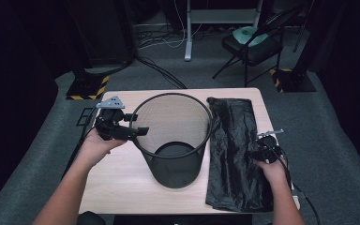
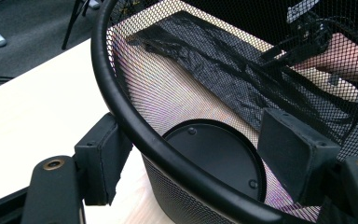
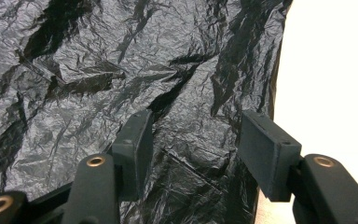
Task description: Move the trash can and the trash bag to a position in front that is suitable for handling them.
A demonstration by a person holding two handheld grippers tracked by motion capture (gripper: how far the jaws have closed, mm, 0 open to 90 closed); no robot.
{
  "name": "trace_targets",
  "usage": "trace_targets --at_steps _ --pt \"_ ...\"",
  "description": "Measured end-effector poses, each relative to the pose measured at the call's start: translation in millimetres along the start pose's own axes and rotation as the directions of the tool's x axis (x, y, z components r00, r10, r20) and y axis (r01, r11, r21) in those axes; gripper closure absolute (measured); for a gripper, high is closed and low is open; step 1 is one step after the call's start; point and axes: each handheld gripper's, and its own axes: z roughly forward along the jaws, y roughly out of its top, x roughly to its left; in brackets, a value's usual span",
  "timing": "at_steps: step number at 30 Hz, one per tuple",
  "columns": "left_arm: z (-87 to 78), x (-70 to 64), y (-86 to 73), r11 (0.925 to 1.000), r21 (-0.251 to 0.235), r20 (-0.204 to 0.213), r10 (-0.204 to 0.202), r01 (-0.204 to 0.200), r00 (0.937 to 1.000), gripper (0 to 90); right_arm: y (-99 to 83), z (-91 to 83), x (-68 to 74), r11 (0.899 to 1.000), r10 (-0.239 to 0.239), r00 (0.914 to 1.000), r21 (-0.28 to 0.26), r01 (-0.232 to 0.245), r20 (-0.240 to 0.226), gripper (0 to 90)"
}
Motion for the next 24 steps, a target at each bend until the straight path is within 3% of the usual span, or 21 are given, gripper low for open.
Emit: trace_targets --at_steps 17,24 --pt "-4.1 5.6 1.1 1.0 -0.003 0.021 -0.002 0.002 0.9998 26.5 6.6 1.1 4.8 0.999 -0.033 0.9994 -0.009 0.033 0.009 42.8" --pt "-11.3 7.5 2.8 0.9998 -0.016 0.005 -0.008 0.008 1.0 25.7 9.8 1.9 4.6 0.999 -0.042 0.9988 0.0 0.042 0.024 32.2"
